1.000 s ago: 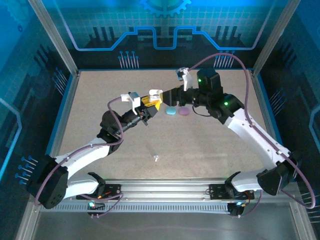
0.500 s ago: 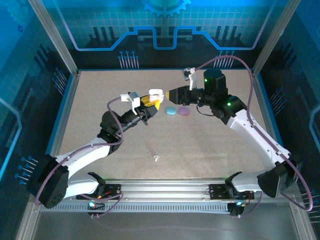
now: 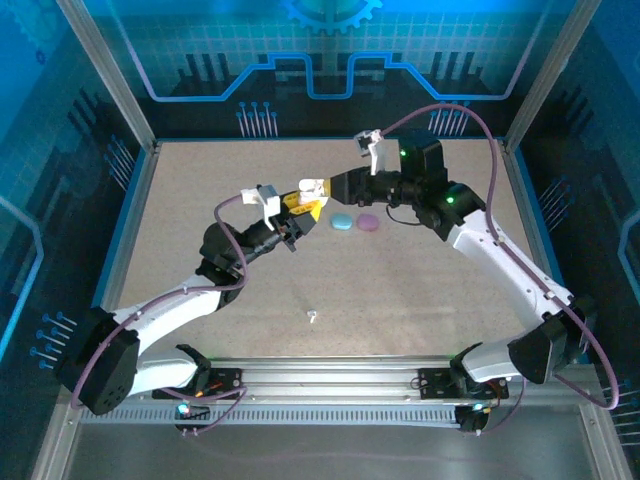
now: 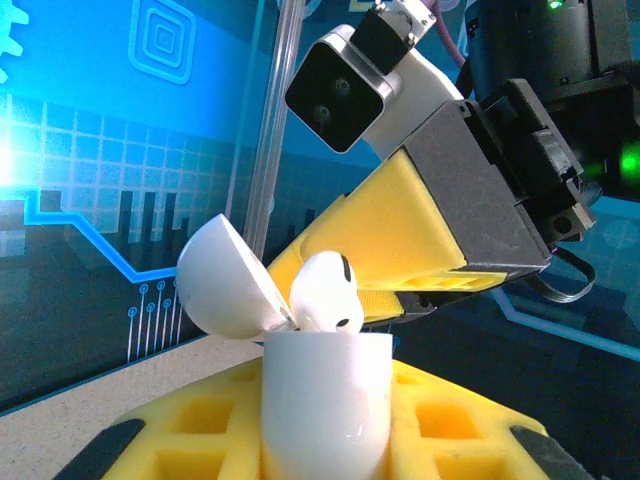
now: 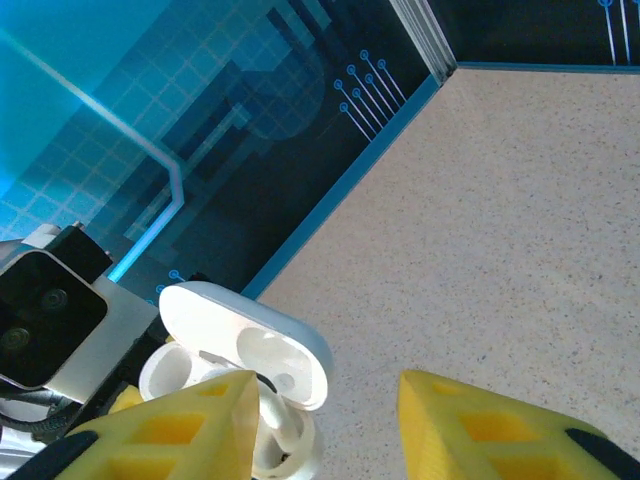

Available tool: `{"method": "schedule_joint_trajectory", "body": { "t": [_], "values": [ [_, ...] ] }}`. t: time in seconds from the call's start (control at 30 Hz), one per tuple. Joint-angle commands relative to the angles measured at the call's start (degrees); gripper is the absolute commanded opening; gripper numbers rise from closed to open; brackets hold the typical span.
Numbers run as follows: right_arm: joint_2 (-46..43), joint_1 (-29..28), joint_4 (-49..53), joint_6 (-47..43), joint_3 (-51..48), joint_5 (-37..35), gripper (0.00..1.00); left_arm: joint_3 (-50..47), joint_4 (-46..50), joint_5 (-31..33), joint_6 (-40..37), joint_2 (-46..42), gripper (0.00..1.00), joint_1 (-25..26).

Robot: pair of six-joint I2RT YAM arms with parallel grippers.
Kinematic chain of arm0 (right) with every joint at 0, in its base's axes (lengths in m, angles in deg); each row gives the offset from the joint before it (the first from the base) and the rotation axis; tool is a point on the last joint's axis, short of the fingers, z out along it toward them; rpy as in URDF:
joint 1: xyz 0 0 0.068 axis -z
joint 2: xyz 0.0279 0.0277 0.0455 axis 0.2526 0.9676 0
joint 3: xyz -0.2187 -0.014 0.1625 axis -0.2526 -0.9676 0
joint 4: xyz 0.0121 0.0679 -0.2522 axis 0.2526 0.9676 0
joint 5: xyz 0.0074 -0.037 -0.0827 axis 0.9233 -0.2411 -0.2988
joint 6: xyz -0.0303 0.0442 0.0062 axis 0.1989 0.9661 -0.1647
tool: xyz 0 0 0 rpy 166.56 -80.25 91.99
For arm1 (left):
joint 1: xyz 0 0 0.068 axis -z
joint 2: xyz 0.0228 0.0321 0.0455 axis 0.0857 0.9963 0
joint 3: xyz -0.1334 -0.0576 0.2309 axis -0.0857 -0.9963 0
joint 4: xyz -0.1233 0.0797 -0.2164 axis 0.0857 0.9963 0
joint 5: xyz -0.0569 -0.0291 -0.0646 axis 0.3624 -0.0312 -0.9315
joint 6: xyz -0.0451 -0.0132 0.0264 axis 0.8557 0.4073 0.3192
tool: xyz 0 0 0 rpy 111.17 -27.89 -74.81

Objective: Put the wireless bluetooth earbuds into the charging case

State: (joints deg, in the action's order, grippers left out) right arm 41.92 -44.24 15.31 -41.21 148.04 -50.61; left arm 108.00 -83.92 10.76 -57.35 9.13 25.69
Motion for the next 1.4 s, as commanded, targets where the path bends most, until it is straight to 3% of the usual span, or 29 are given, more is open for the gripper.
{"method": "schedule_joint_trajectory", "body": {
  "t": [0.0,0.2,0.57,0.77,0.9,1.03,1.13,1.37],
  "values": [
    [-0.2,-0.7,2.1,-1.5,1.3,0.2,0.42,-0.6,-3.7,-0.9,1.0,0.2,0.2,0.3],
    [-0.8,-0.5,4.7,-2.2,1.1,-4.1,0.43,-0.6,-4.1,-0.9,1.0,0.1,0.2,0.4],
    [-3.0,-0.2,5.0,-2.2,-0.6,-5.5,0.45,-1.1,-5.0,-0.2,0.4,-0.2,0.2,0.4],
    [-4.7,1.9,2.4,-1.8,-3.3,0.3,0.48,-1.3,-5.7,-0.2,-0.2,0.0,0.2,0.3],
    [-5.9,1.8,0.4,-8.4,-7.0,3.5,0.53,-1.0,-5.8,-0.5,0.0,0.0,0.2,0.3],
    [-5.7,1.8,-2.6,-15.3,-9.3,4.0,0.5,-0.4,-6.4,-1.6,1.0,0.7,0.2,0.3],
    [-4.1,1.6,-4.7,-14.3,-9.0,4.0,0.46,-0.2,-7.4,-2.1,1.9,1.2,0.2,0.3],
    [1.3,-0.1,1.2,-15.4,-4.9,1.3,0.38,0.0,-7.7,-1.8,2.4,1.4,0.21,0.3]
  ]
}}
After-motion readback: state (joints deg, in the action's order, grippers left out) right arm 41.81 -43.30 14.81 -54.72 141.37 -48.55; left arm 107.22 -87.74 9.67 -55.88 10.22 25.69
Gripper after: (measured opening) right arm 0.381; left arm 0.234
